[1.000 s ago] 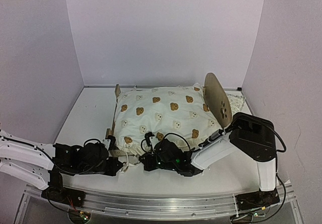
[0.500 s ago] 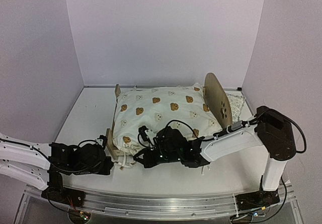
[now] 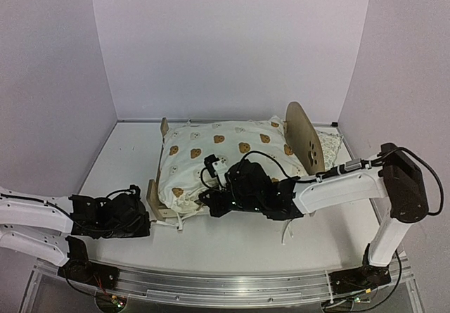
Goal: Set up the pet bed
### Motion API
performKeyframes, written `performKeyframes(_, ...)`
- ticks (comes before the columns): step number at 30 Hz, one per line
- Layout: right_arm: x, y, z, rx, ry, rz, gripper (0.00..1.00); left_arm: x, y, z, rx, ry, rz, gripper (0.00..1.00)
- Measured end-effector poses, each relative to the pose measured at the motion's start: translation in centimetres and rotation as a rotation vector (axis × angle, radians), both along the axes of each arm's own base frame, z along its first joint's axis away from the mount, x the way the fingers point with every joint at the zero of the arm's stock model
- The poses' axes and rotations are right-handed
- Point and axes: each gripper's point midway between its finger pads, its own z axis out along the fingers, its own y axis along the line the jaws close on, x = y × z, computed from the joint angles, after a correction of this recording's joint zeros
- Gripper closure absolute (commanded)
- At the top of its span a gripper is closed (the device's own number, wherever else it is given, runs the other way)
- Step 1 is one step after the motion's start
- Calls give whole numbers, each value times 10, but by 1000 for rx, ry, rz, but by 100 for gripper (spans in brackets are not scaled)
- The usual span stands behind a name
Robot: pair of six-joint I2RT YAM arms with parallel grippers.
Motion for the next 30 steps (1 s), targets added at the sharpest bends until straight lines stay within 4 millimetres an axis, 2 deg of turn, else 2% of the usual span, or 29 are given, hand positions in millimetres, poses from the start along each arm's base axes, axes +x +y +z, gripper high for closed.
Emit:
performKeyframes(6,31,-5,10,-18,-69,-70,100,1,14,-7,0,27,97,100)
performKeyframes(10,42,-4,7,-39,-95,-89,100,5,30,-4,14,8,182,100)
performKeyframes(13,46,-3,-1,-55,-92,-92,100,11,42,10,6,-43,241,100)
performKeyframes(19,50,0,-14,-75,-83,-96,100,37,67,62,-42,-184,379,100)
performKeyframes(21,53,1,-16,-78,-84,-102,100,44,73,67,-35,-196,400,100)
performKeyframes(26,63,0,-12,-74,-98,-134,100,61,84,48,47,-142,418,100)
performKeyframes(30,72,-4,-10,-73,-103,-156,100,59,74,32,35,-94,369,100)
